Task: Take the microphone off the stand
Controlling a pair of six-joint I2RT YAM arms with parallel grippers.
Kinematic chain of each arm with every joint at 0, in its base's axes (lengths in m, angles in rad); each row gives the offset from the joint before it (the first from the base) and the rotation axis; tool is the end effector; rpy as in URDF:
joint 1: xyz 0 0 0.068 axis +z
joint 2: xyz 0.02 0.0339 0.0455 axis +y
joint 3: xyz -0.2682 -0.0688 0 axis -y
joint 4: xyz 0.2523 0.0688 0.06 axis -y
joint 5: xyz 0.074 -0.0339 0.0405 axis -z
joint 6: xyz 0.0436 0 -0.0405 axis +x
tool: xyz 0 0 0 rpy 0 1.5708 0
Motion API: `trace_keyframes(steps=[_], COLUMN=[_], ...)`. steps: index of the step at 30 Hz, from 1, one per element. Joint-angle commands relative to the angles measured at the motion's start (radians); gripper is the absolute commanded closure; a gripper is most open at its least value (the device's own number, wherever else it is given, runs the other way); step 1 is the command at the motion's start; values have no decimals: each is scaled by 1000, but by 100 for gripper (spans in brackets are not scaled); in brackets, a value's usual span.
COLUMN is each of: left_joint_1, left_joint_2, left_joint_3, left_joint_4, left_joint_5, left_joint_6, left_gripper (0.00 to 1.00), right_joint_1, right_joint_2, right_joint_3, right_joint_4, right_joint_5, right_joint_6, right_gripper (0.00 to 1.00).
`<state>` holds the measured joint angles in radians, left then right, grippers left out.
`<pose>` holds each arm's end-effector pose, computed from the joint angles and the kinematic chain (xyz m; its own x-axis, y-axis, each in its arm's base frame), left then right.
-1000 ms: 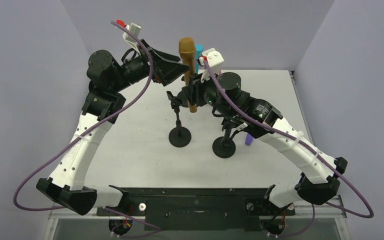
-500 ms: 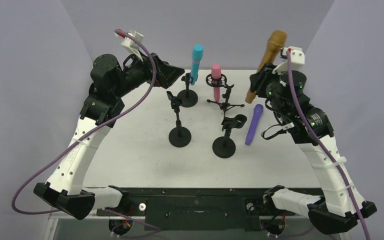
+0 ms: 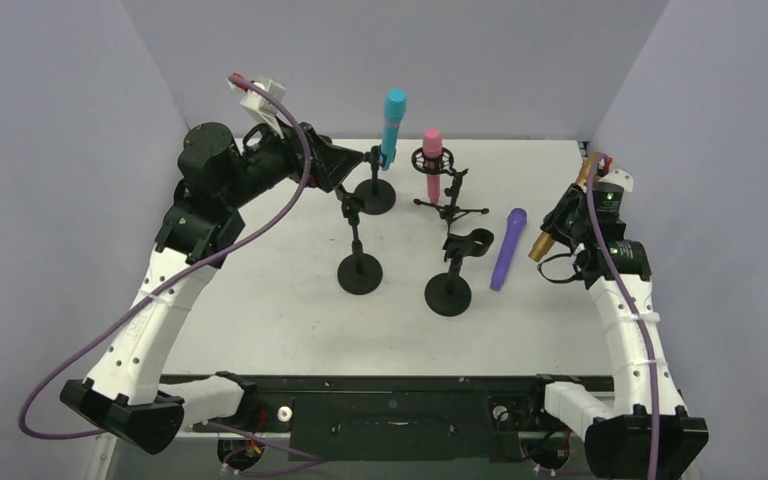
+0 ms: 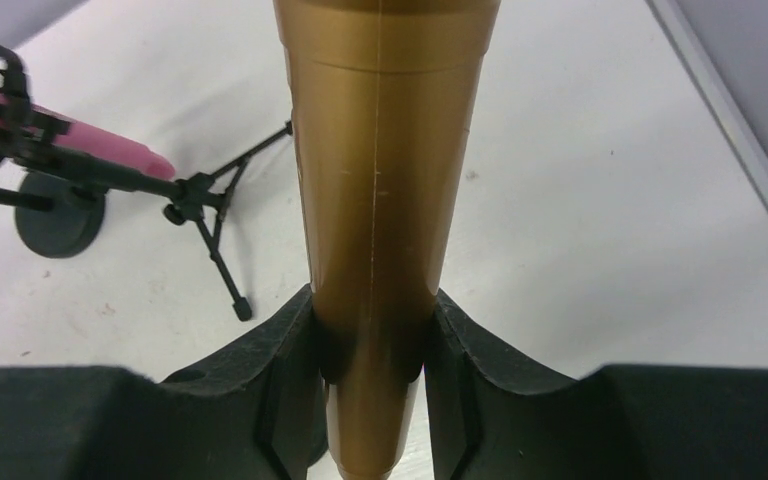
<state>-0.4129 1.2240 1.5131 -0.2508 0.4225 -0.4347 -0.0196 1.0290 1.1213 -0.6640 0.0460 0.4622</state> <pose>0.2376 -0.1236 0.4995 -0.2804 -0.2965 -0.9129 0.6871 0.6021 -0.4066 0.2262 -0.0064 0.3627 -0.4582 0.4545 -0.7638 0.2934 0.8885 0.3527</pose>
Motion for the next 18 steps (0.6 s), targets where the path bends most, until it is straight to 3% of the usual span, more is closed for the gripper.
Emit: trace_keyframes(steps=[1, 7, 18], left_joint_1=[-3, -1, 0], left_joint_2=[-58, -115, -169], left_joint_3=[-27, -102, -165], left_joint_4=[14, 22, 2], left_joint_5=[0, -3, 3], left_joint_6=[26, 33, 61], left_gripper=[4, 4, 4], right_joint_1=[-30, -42, -69], right_joint_2=[43, 248, 493], right_joint_3=[-77, -135, -109], right_joint_4=[152, 270, 282], right_joint_5=[-69, -89, -79], right_joint_6=[42, 38, -31], right_gripper=[100, 100, 100])
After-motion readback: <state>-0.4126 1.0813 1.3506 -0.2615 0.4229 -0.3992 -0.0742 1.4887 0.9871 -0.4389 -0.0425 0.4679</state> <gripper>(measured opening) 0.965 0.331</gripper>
